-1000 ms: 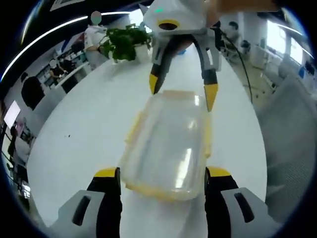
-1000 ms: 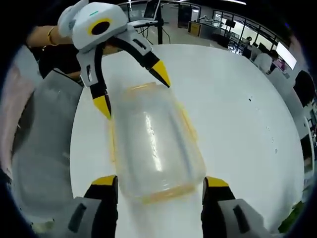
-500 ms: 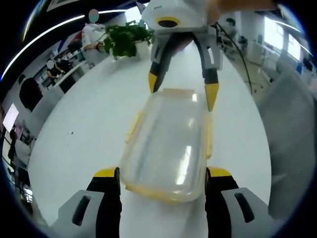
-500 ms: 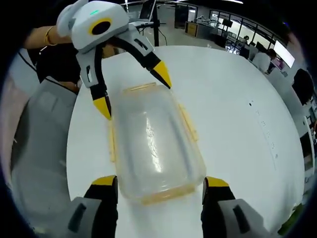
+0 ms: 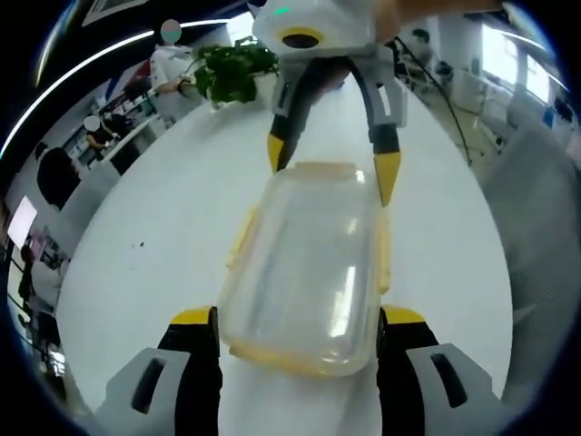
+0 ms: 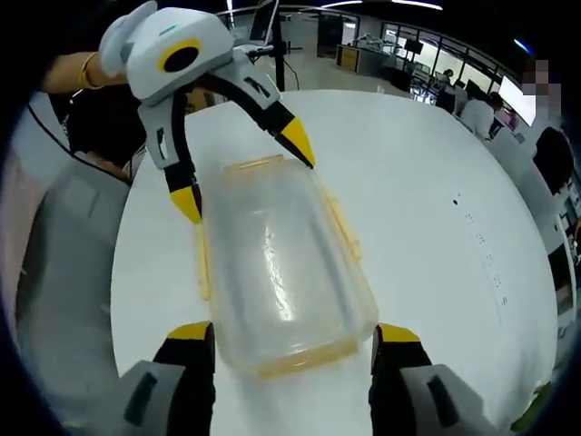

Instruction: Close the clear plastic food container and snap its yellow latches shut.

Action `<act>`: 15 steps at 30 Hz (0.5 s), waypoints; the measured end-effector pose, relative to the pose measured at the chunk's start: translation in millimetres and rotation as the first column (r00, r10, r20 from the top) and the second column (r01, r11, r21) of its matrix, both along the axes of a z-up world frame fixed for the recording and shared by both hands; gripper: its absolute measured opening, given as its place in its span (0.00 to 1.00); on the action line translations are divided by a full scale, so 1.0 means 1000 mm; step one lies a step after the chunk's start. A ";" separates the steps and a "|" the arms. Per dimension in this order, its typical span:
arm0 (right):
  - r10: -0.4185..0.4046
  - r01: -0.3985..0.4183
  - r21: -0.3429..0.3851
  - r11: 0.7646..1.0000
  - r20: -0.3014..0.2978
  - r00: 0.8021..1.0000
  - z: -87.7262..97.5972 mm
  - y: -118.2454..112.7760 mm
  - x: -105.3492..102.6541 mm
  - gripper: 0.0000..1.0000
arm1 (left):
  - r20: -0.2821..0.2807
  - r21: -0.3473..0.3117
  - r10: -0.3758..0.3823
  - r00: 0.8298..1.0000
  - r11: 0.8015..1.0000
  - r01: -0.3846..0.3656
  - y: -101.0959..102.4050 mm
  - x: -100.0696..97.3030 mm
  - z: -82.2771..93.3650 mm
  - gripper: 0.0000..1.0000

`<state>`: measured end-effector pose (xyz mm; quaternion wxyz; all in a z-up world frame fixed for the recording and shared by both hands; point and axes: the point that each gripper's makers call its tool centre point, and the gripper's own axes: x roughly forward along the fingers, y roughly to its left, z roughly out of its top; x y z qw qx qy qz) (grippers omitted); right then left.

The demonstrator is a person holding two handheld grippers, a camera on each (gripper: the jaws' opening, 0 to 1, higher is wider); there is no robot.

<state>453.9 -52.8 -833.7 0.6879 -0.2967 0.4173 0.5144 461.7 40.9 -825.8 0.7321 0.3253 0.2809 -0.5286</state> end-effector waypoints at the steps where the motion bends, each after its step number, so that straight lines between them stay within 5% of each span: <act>1: -0.001 0.001 0.002 1.000 0.001 1.000 0.000 0.001 0.001 0.69 | 0.000 -0.001 -0.001 1.000 1.000 0.001 0.001 0.002 0.000 0.67; 15: 0.001 -0.002 0.016 1.000 0.008 1.000 0.000 0.008 0.013 0.70 | 0.001 -0.004 -0.002 1.000 1.000 0.002 0.007 0.013 0.000 0.67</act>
